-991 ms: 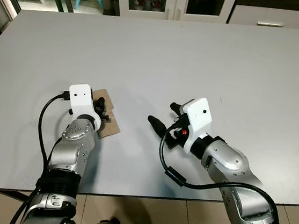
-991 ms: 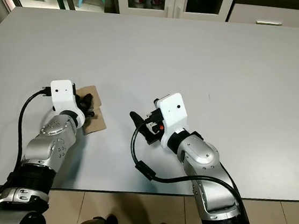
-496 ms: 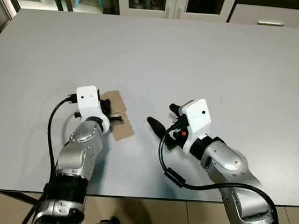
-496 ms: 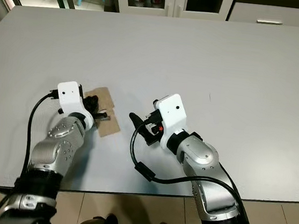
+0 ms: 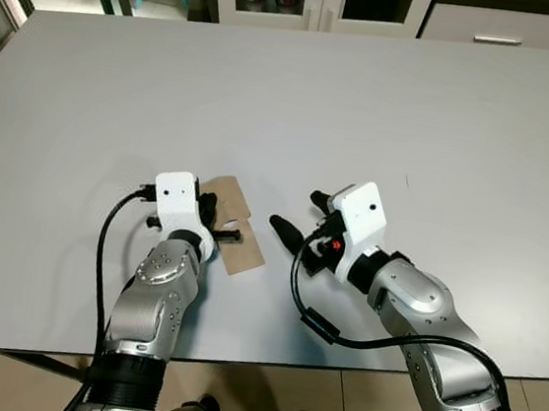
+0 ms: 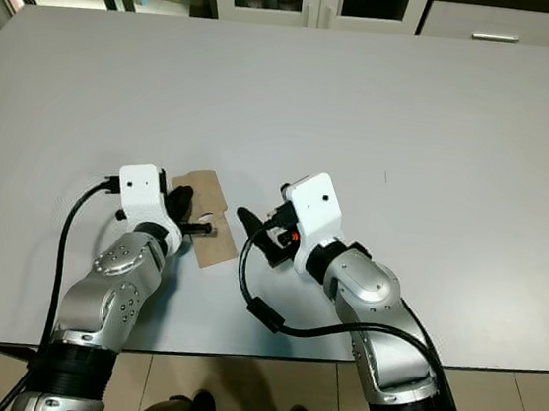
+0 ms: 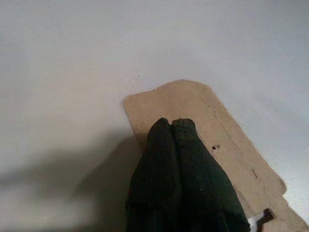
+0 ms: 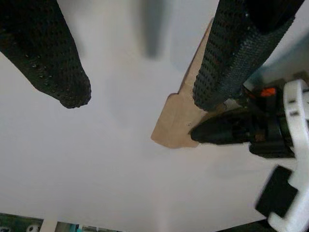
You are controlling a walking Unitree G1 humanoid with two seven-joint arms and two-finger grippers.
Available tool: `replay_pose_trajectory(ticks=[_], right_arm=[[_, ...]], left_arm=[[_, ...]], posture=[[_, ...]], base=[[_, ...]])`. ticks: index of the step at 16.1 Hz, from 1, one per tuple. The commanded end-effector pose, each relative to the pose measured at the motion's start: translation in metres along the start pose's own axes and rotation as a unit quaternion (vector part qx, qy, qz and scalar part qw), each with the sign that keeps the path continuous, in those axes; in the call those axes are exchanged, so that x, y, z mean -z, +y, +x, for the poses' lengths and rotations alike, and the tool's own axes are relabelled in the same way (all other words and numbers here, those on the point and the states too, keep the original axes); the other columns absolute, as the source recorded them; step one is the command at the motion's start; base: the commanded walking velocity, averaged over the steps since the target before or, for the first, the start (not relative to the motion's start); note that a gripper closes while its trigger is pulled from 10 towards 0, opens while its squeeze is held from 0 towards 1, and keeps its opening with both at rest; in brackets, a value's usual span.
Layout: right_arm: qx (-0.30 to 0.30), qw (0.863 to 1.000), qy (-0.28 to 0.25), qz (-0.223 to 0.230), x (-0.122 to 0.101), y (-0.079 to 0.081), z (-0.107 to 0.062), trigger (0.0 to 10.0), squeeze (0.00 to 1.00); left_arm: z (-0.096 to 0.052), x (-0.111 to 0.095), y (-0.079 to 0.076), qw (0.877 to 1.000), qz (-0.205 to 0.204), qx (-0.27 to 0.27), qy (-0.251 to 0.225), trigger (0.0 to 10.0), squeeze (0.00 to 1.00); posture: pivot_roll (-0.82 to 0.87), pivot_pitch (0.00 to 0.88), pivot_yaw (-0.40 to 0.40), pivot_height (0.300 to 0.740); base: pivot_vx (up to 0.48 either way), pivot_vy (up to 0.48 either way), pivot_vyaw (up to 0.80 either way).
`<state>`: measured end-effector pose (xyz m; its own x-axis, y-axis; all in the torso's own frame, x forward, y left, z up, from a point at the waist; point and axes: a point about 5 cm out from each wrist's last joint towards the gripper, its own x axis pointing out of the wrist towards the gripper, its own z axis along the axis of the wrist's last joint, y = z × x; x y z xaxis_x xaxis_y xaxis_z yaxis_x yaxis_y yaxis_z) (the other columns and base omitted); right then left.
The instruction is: Picking trash to rubbish bin
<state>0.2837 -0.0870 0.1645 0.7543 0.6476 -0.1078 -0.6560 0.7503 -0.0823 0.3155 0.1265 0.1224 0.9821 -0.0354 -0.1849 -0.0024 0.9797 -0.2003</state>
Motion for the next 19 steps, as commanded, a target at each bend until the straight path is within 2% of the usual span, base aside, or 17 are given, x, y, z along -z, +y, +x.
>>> replay_pose_trajectory(ticks=[1, 6, 8, 9, 10, 11, 12, 16, 17, 18, 19], right_arm=[[-0.007, 1.000, 0.001, -0.006, 0.002, 0.003, 0.001, 10.0, 0.00], [-0.011, 1.000, 0.001, -0.006, 0.002, 0.004, 0.003, 10.0, 0.00], [-0.013, 1.000, 0.001, -0.007, 0.002, 0.004, 0.003, 10.0, 0.00], [-0.015, 1.000, 0.001, -0.007, 0.002, 0.003, 0.004, 10.0, 0.25], [-0.015, 1.000, 0.001, -0.007, 0.002, 0.003, 0.004, 10.0, 0.25], [-0.016, 1.000, 0.002, -0.009, 0.002, 0.003, 0.003, 10.0, 0.79], [-0.015, 1.000, 0.002, -0.010, 0.002, 0.002, 0.003, 10.0, 0.56], [-0.013, 1.000, 0.003, -0.015, 0.002, -0.001, 0.003, 10.0, 0.57], [-0.013, 1.000, 0.003, -0.015, 0.002, -0.001, 0.003, 10.0, 0.64], [-0.012, 1.000, 0.003, -0.014, 0.002, -0.001, 0.004, 10.0, 0.75], [-0.012, 1.000, 0.002, -0.014, 0.003, -0.001, 0.005, 10.0, 0.75]], left_arm=[[-0.004, -0.003, -0.001, 1.000, 0.013, 0.004, -0.004, 0.0, 0.00], [-0.010, -0.023, -0.003, 0.998, 0.039, 0.011, -0.055, 0.0, 0.00], [-0.010, -0.019, 0.003, 0.996, 0.078, 0.009, -0.041, 0.0, 0.00], [-0.007, -0.019, 0.013, 0.994, 0.098, -0.007, -0.036, 0.8, 0.71], [-0.007, -0.019, 0.015, 0.994, 0.104, -0.012, -0.035, 0.8, 0.71], [-0.004, -0.019, 0.021, 0.993, 0.112, -0.007, -0.026, 10.0, 1.00], [-0.003, -0.019, 0.022, 0.994, 0.109, -0.006, -0.020, 10.0, 1.00], [0.000, -0.020, 0.020, 0.997, 0.081, 0.002, -0.009, 10.0, 1.00], [0.001, -0.021, 0.018, 0.997, 0.077, 0.006, -0.011, 10.0, 1.00], [0.002, -0.022, 0.014, 0.997, 0.073, 0.012, -0.014, 10.0, 1.00], [0.005, -0.024, 0.012, 0.997, 0.070, 0.016, -0.016, 10.0, 1.00]], posture=[[-0.18, 0.176, 0.041, 0.740], [-0.17, 0.174, 0.037, 0.740], [-0.17, 0.172, 0.034, 0.740], [-0.17, 0.173, 0.033, 0.740], [-0.17, 0.173, 0.033, 0.740], [-0.17, 0.173, 0.033, 0.740], [-0.17, 0.173, 0.033, 0.740], [-0.17, 0.170, 0.028, 0.740], [-0.17, 0.170, 0.028, 0.740], [-0.17, 0.167, 0.028, 0.740], [-0.17, 0.167, 0.029, 0.740]], base=[[0.000, 0.000, 0.00], [0.000, 0.000, 0.00], [0.000, 0.000, 0.00], [0.000, 0.000, 0.00], [0.000, 0.000, 0.00], [0.000, 0.000, 0.00], [0.000, 0.000, 0.00], [0.000, 0.000, 0.00], [0.000, 0.000, 0.00], [0.000, 0.000, 0.00], [0.000, 0.000, 0.00]])
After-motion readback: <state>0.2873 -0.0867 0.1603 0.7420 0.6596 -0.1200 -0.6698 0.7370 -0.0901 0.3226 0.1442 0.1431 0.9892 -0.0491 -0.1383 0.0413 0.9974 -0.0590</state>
